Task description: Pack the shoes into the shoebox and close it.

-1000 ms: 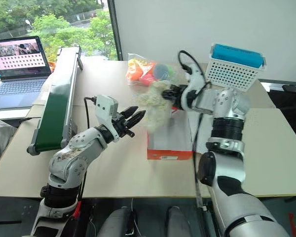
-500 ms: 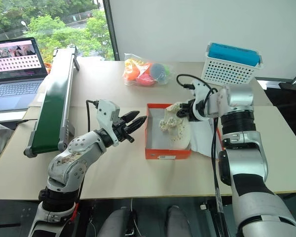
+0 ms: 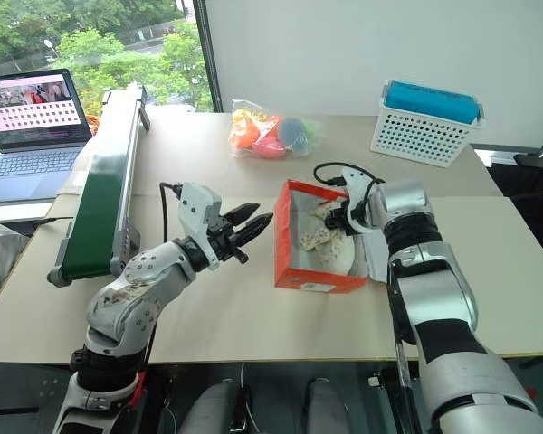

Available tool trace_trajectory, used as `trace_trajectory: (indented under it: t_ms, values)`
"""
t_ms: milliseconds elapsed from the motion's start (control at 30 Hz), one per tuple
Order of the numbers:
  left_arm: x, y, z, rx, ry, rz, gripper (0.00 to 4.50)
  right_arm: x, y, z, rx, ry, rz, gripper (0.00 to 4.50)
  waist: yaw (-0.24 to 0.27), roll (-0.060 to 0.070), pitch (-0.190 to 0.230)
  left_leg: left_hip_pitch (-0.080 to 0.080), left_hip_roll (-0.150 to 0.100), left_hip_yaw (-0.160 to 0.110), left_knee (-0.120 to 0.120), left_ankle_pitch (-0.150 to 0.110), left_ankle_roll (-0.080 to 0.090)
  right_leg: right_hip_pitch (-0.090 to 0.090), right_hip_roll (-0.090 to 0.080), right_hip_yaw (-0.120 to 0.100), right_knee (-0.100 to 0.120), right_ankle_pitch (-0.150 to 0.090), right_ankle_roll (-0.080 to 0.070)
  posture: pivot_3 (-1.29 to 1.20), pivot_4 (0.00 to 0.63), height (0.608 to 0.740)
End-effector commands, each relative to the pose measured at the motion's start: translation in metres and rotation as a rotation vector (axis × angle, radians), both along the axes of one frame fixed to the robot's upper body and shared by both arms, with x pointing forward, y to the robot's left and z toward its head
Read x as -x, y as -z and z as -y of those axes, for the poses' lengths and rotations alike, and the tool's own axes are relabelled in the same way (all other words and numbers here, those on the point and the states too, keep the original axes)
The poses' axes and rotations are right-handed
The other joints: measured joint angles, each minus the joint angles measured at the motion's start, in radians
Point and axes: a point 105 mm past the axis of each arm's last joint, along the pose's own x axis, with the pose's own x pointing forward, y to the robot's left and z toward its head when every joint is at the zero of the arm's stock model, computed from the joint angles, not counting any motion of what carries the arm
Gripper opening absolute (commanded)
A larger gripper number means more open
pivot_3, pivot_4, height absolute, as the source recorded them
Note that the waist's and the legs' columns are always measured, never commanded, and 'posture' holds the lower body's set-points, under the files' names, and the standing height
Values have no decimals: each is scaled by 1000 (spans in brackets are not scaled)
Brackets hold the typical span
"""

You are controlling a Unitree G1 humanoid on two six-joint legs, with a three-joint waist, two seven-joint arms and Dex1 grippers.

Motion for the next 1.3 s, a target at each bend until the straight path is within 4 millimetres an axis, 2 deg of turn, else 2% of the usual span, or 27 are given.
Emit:
trace_trajectory:
  t_ms: [33, 200, 333, 433, 500, 600, 633, 700, 767, 867, 967, 1000, 1133, 1300]
  values:
    - [7, -12, 3, 5, 25, 55, 1831, -6, -25, -7, -23, -16, 71, 3777, 1, 0, 0, 0, 0, 0, 0, 0, 0, 0, 0, 0, 0, 0, 0, 0, 150, 699]
    - [4, -20, 5, 16, 29, 72, 1831, -12, -69, -23, -21, -70, 215, 3777, -2, 0, 0, 0, 0, 0, 0, 0, 0, -1, 0, 0, 0, 0, 0, 0, 150, 699]
    - [2, -24, 6, 27, 24, 82, 1831, -13, -86, -26, 2, -81, 286, 3777, -2, 0, 0, -1, 0, 0, 0, 0, 0, -1, 0, 0, 1, 0, 0, 0, 150, 699]
    - [-7, -22, -5, 36, -37, 79, 1831, -12, -96, -28, 18, -91, 334, 3777, -2, 0, 0, -1, 0, 0, 0, 0, 0, -1, 0, 0, 0, 0, 0, 0, 150, 699]
    - [-26, -22, -32, 66, -208, 73, 1831, -9, -110, -33, 48, -139, 423, 3777, -2, 0, 0, -1, 0, 0, 0, 0, 0, -1, 0, 0, 1, 0, 0, 0, 150, 699]
    - [-50, -23, -75, 79, -457, 80, 1831, 7, -126, -50, -11, -268, 551, 3777, -2, 0, 0, -1, 0, 0, 0, 0, 0, -1, 0, 0, 1, 0, 0, 0, 150, 699]
    - [-58, -24, -97, 70, -586, 86, 1831, 16, -130, -53, -17, -317, 618, 3777, -2, 0, 0, -1, 0, 0, 0, 0, 0, -1, 0, 0, 1, 0, 0, 0, 150, 699]
    - [-67, -22, -138, 54, -818, 85, 1831, 34, -129, -54, -7, -390, 710, 3777, -1, 0, 0, -1, 0, -1, 0, 0, 0, -1, 0, -1, 0, 0, 0, 0, 150, 699]
    - [-68, -15, -170, 23, -985, 62, 1831, 56, -123, -55, 0, -479, 771, 3777, 1, 0, 0, -1, 0, -1, 0, 0, 0, -1, 0, -1, 0, 0, 0, 0, 150, 699]
    - [-61, -3, -204, -18, -1122, 18, 1831, 89, -115, -62, -84, -579, 813, 3777, 2, 0, 0, -2, 0, -1, 0, 0, 0, -2, -1, -1, 0, 0, 1, 0, 150, 699]
    - [-57, 10, -221, -4, -1161, -38, 2541, 104, -99, -68, -113, -622, 805, 4470, 4, 0, 0, -2, 0, -1, 1, 0, 0, -2, -1, -1, 0, 0, 1, 0, 150, 699]
    - [-55, 13, -227, 0, -1176, -58, 3025, 108, -93, -71, -121, -639, 798, 4500, 5, 0, 0, -2, 0, -1, 1, 0, 0, -2, -1, -1, 1, 1, 1, 0, 150, 699]
    - [-53, 21, -241, -18, -1215, -90, 4416, 114, -82, -79, -143, -666, 799, 4500, 7, -1, -1, 1, 0, -1, 1, 0, -1, 0, -1, -2, 1, 1, 1, 0, 150, 699]
    - [-50, 25, -248, -44, -1253, -107, 4467, 110, -76, -85, -111, -660, 811, 4500, 11, -1, -1, 0, 0, -1, 1, 0, -1, -1, -1, -1, 0, 1, 1, 0, 150, 699]
